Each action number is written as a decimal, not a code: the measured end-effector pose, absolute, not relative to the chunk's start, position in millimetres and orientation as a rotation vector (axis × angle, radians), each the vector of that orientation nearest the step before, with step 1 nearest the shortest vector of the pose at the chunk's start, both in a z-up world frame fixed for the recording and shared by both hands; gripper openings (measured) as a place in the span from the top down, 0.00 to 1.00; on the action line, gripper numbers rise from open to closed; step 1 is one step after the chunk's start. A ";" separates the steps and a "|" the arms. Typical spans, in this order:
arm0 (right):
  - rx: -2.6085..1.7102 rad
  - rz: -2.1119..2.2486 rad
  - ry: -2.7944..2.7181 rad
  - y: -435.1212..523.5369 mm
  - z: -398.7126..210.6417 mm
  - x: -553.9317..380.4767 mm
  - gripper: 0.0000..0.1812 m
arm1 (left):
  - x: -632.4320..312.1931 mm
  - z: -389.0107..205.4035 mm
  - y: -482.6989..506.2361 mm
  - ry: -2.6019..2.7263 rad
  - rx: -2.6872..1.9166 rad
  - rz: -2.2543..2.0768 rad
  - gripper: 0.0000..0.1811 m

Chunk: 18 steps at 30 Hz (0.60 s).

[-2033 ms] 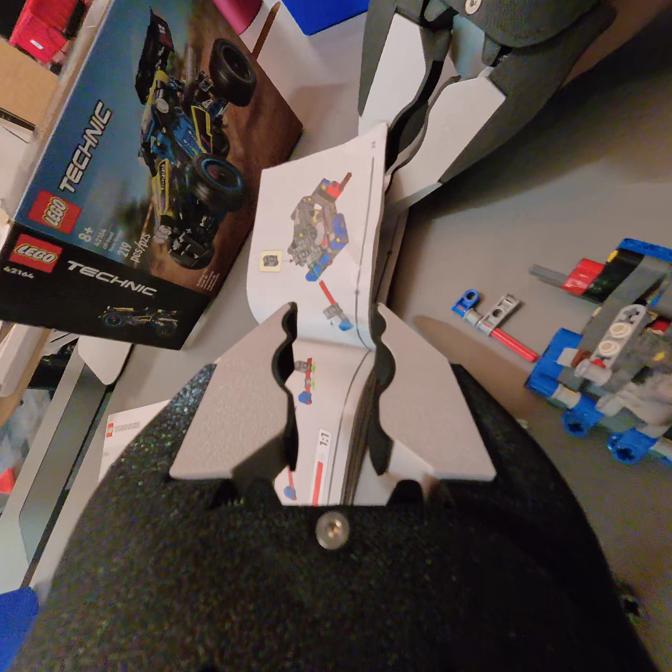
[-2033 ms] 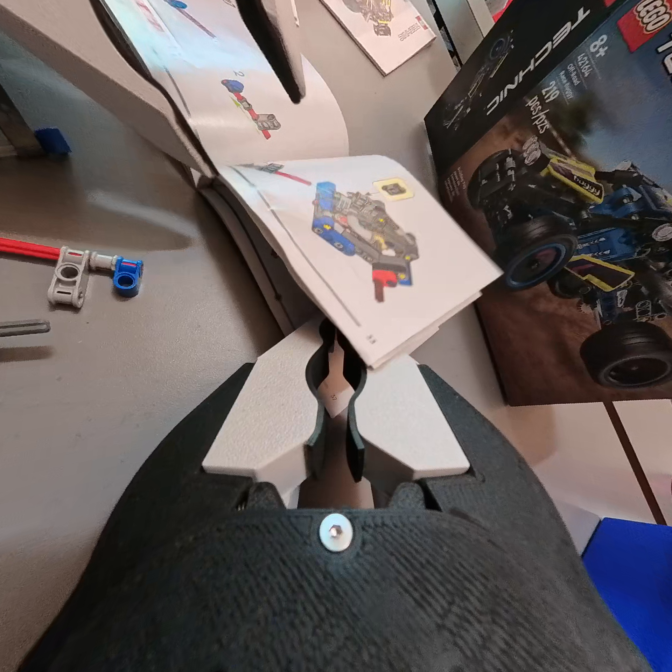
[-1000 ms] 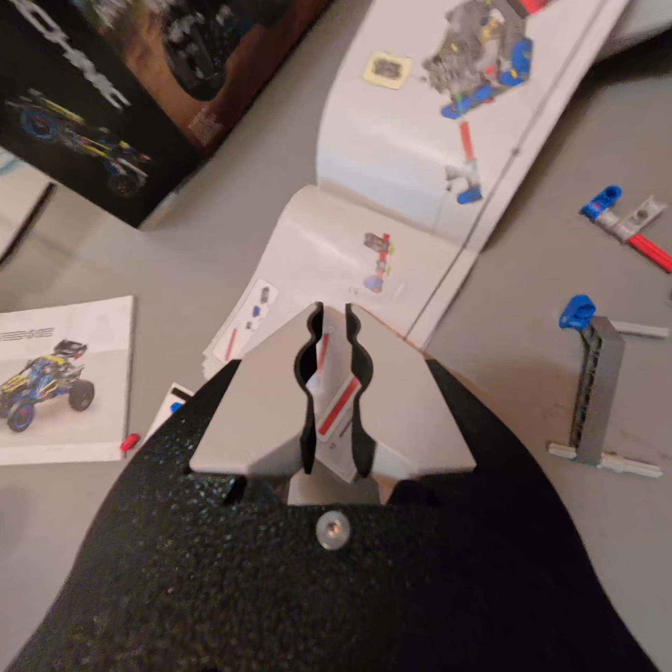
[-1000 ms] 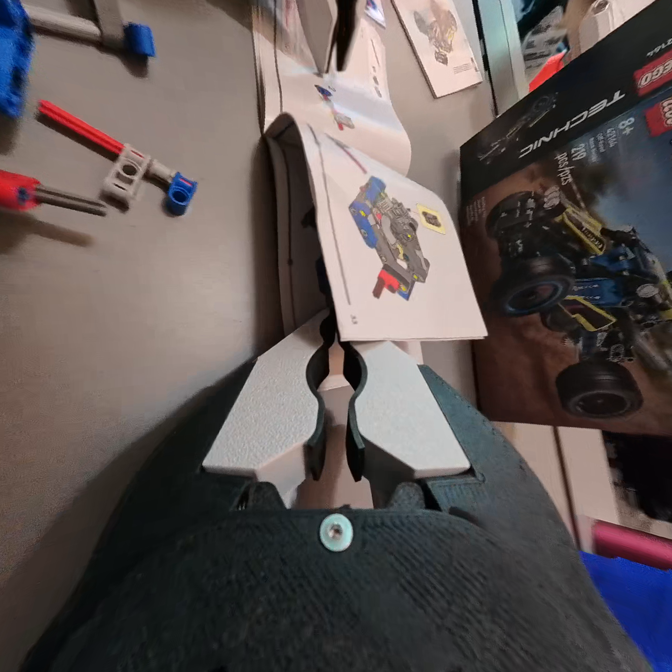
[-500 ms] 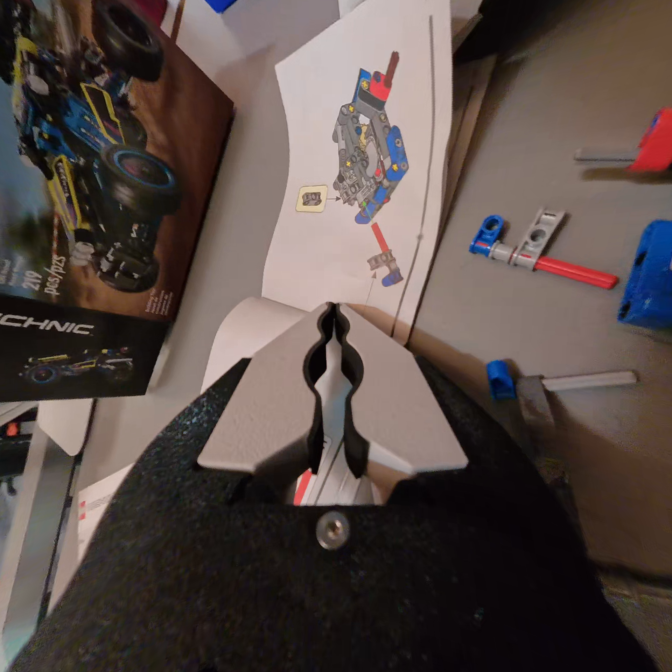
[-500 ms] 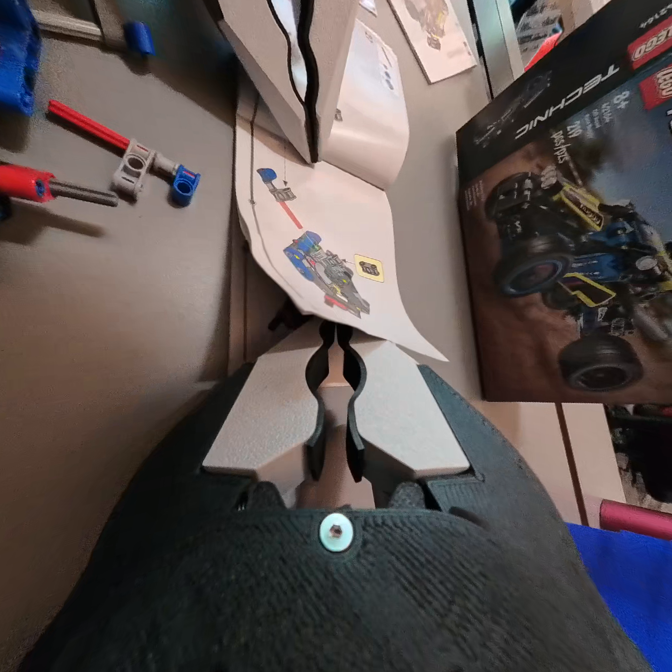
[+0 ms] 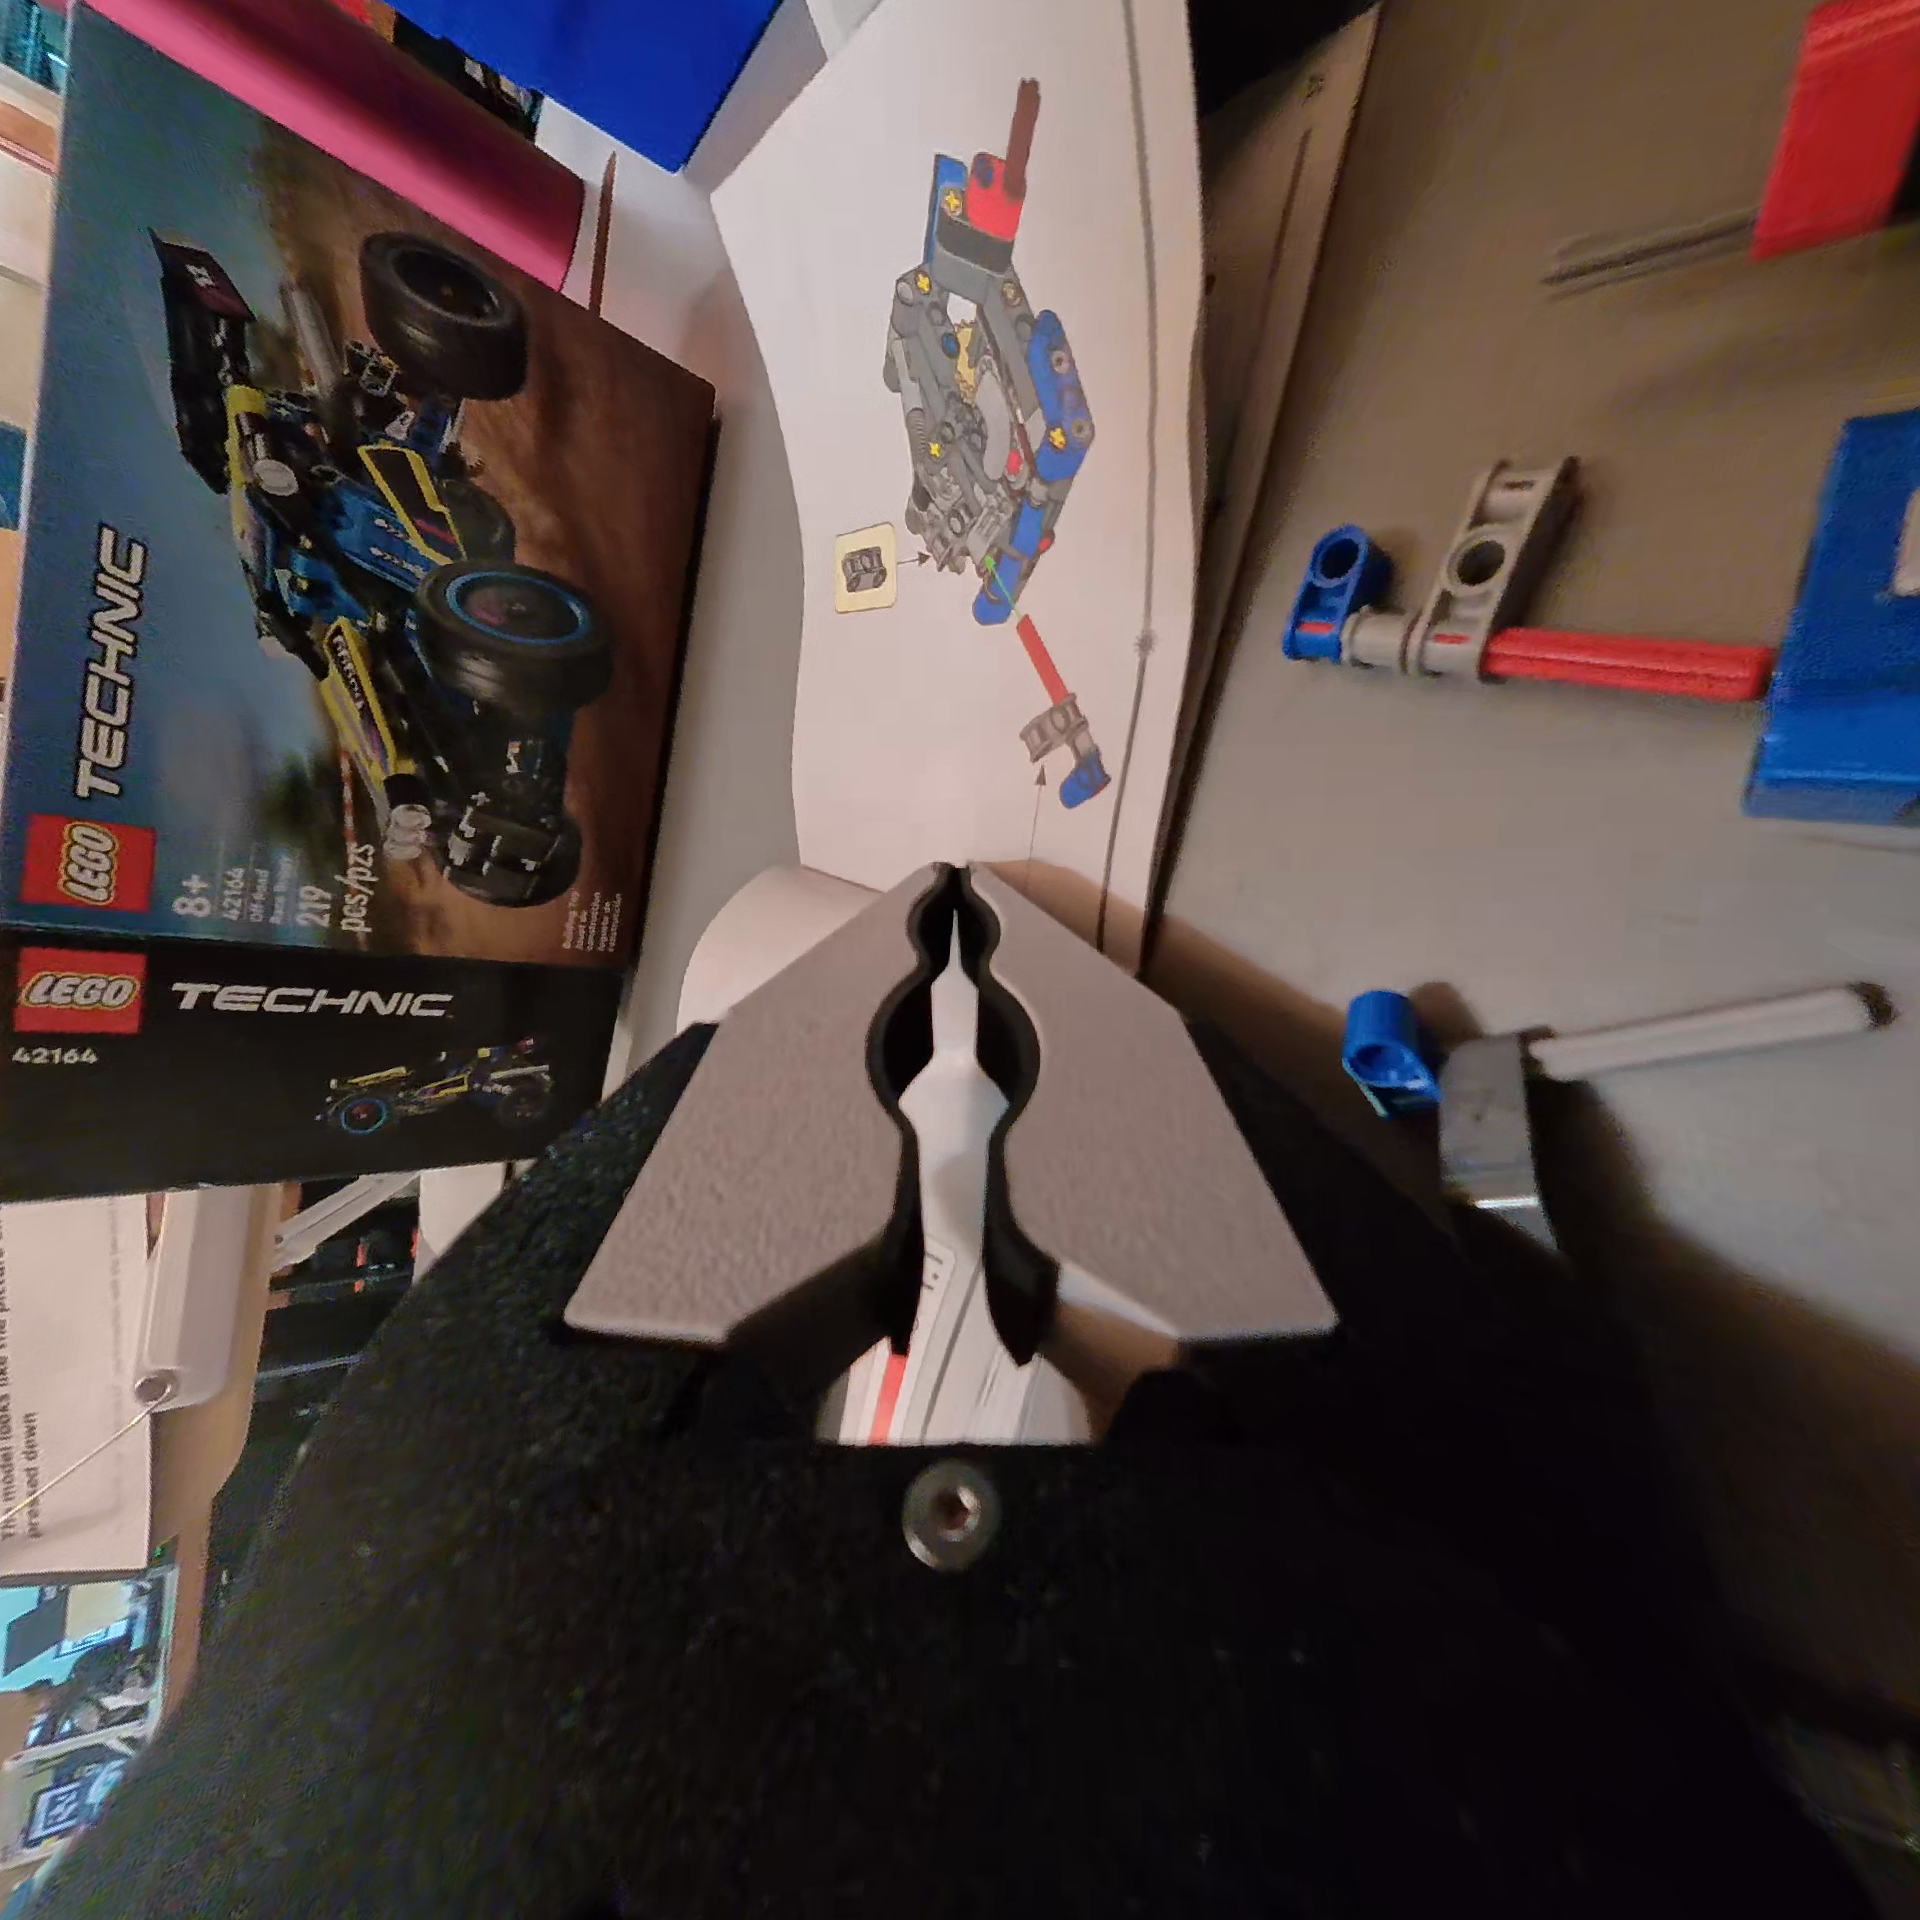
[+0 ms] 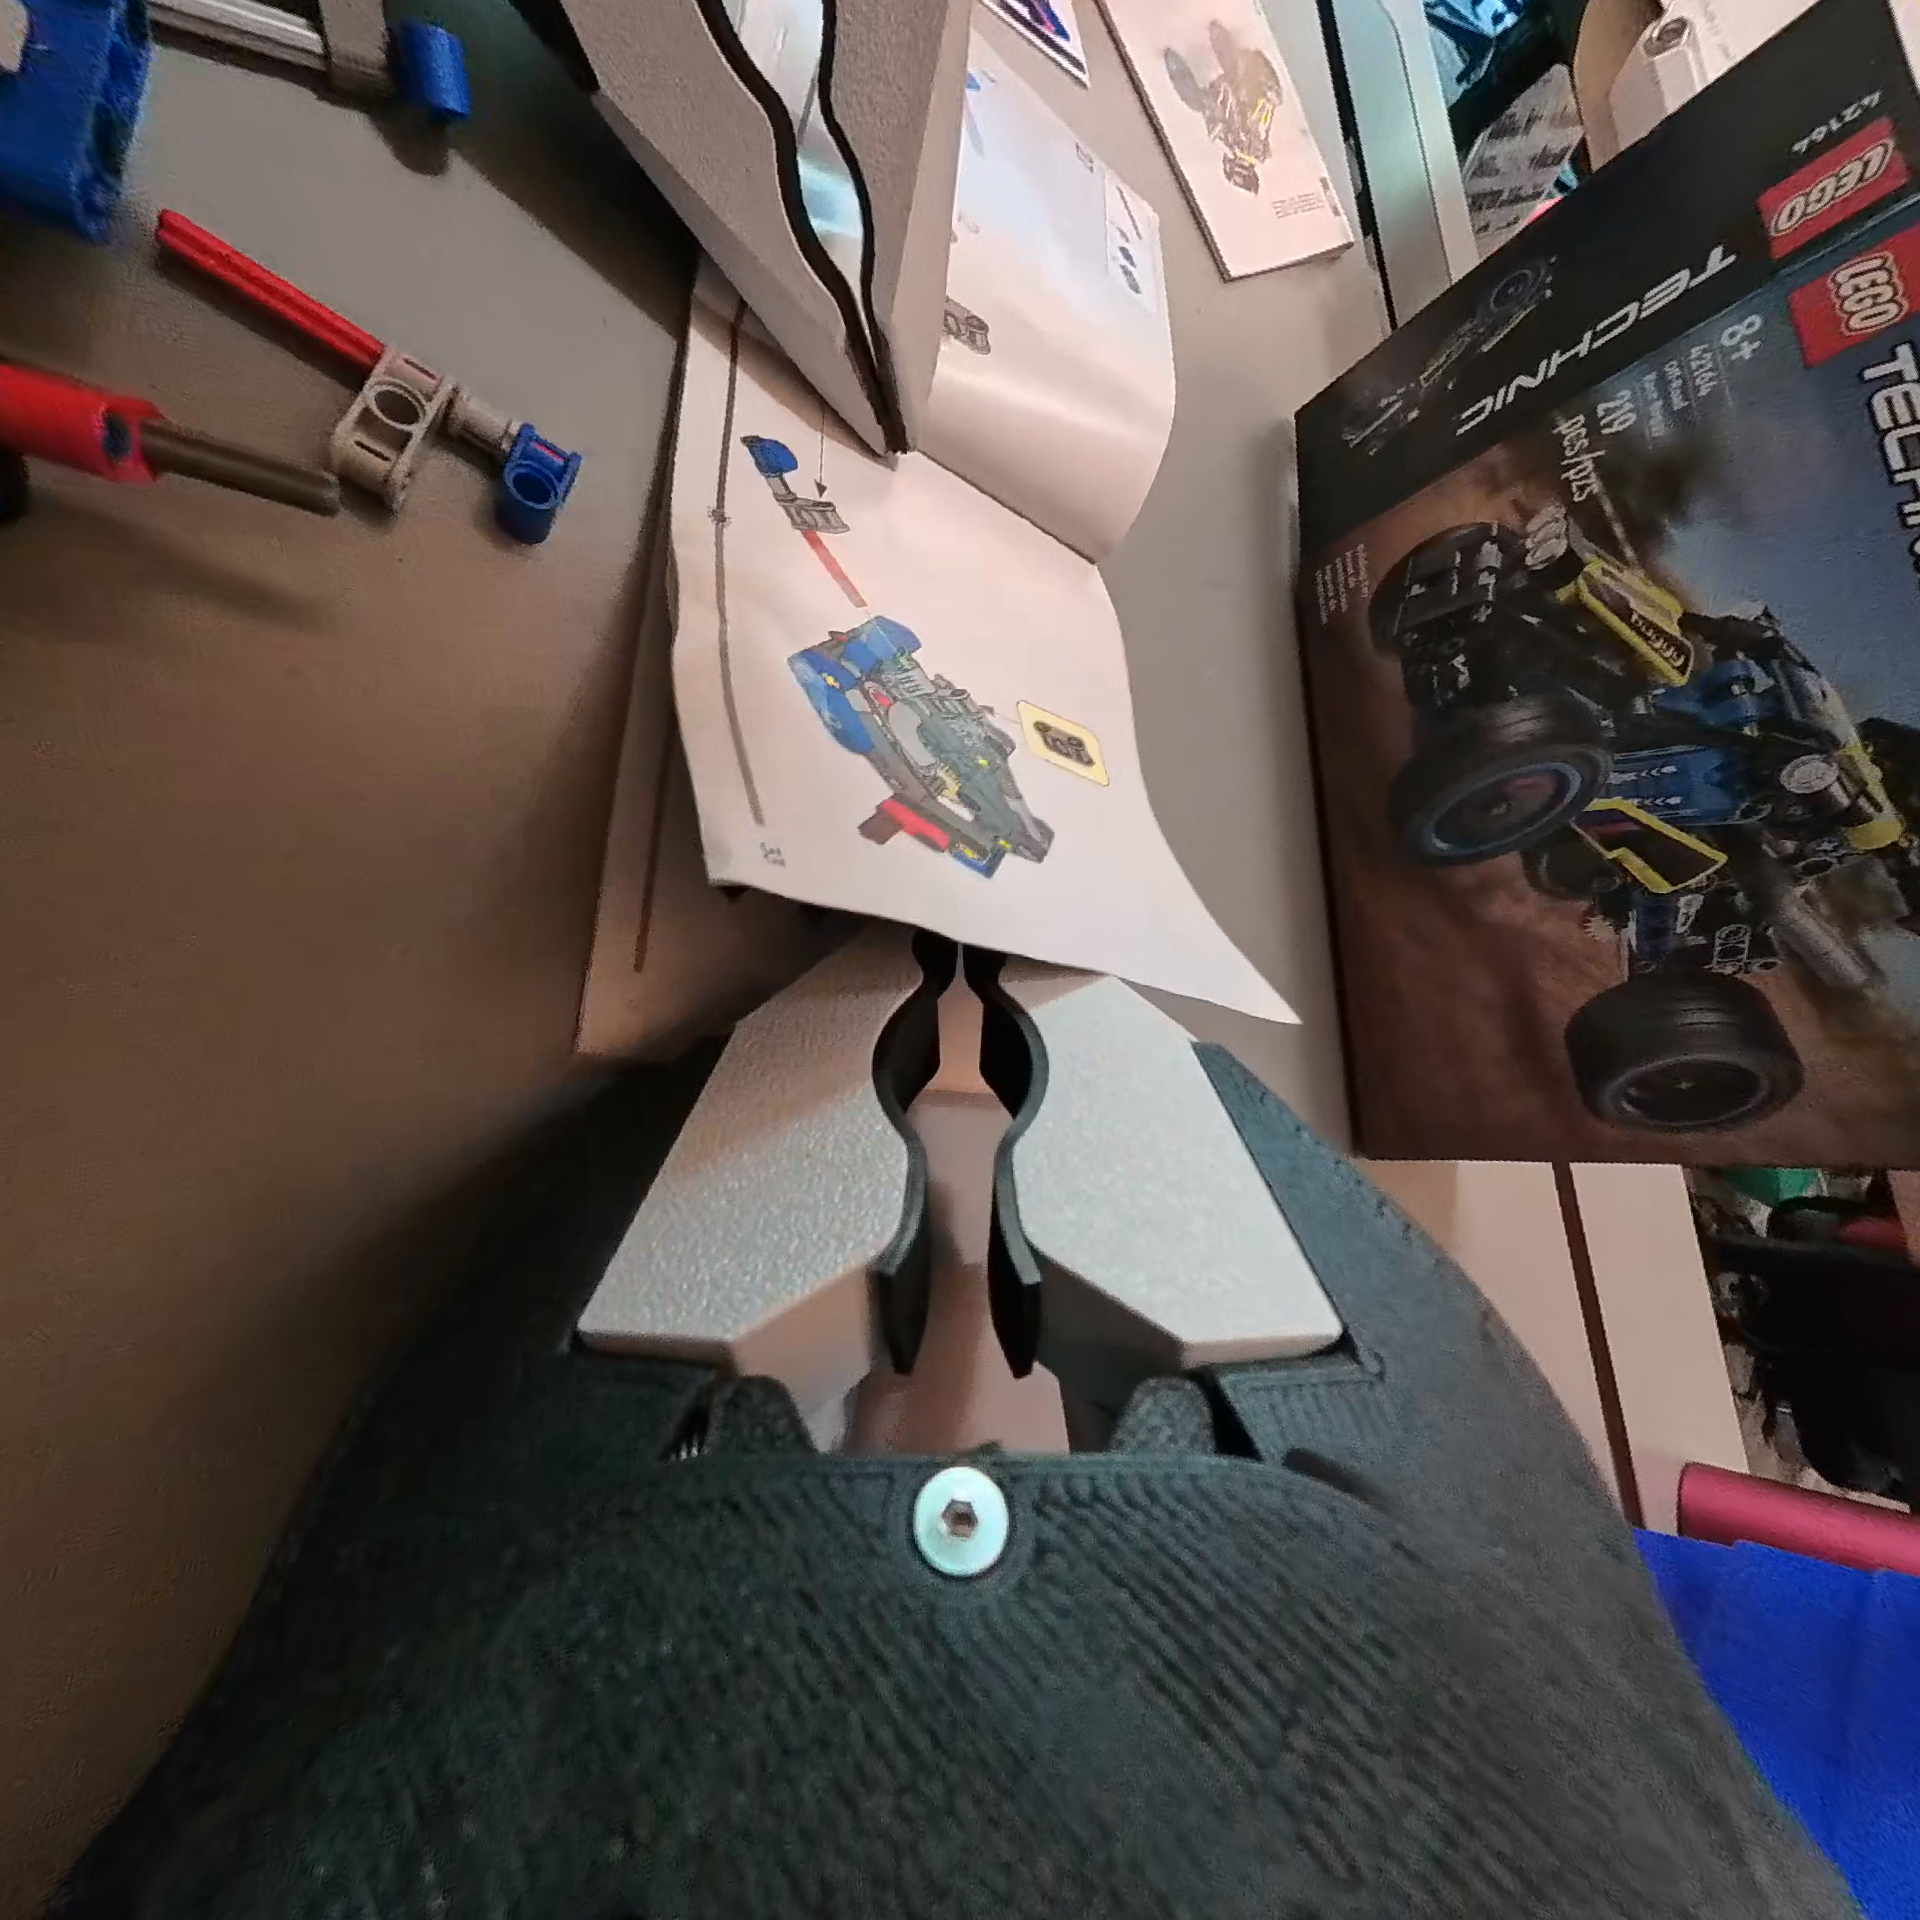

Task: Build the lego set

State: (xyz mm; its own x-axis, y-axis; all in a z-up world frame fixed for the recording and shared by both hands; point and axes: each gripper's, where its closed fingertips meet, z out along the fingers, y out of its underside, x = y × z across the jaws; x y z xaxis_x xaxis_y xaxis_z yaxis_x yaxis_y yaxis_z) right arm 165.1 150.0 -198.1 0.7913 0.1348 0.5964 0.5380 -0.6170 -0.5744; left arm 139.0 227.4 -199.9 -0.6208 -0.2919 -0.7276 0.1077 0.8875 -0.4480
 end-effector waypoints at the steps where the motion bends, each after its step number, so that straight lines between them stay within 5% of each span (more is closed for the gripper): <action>1: -2.187 -0.654 -0.497 150.0 -198.1 165.0 1.00 | 139.0 -199.9 227.5 2.167 -0.130 -0.575 1.00; 18: -2.170 -0.650 -0.514 150.1 -197.3 163.6 1.00 | 139.1 -199.8 227.3 2.155 -0.122 -0.563 1.00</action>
